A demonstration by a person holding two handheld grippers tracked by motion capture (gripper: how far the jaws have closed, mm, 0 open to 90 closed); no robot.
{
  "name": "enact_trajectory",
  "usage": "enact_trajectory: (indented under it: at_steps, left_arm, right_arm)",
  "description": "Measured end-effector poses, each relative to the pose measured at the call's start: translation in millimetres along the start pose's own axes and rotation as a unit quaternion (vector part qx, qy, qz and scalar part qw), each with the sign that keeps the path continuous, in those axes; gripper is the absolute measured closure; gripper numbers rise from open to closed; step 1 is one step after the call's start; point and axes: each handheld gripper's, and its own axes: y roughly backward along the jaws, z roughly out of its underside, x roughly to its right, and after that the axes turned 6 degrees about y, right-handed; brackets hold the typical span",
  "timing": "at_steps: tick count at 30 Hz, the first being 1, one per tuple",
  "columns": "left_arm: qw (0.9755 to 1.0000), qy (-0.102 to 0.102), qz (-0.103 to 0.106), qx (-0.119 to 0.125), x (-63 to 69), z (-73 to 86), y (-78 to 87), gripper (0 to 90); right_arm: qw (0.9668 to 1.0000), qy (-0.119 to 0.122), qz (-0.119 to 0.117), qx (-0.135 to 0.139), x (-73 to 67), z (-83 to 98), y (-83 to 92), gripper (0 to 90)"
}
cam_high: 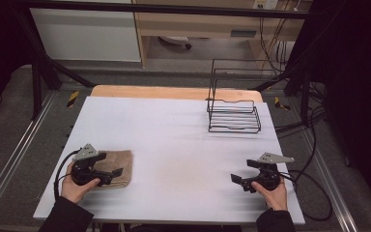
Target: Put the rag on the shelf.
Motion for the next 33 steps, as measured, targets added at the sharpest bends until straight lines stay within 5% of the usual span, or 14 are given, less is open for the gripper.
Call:
enact_trajectory:
  at_steps: [21,33]
  left_arm:
    - [0.9994,-0.011,0.0,-0.033,25.9,-3.2,-8.2,13.0]
    - [0.9967,-0.025,0.001,-0.078,48.2,-0.7,-15.5,43.5]
  right_arm:
    - [0.9999,0.005,0.008,-0.011,-0.7,0.7,-0.7,0.7]
    - [0.9998,0.005,0.006,-0.02,-2.0,1.5,-3.0,0.8]
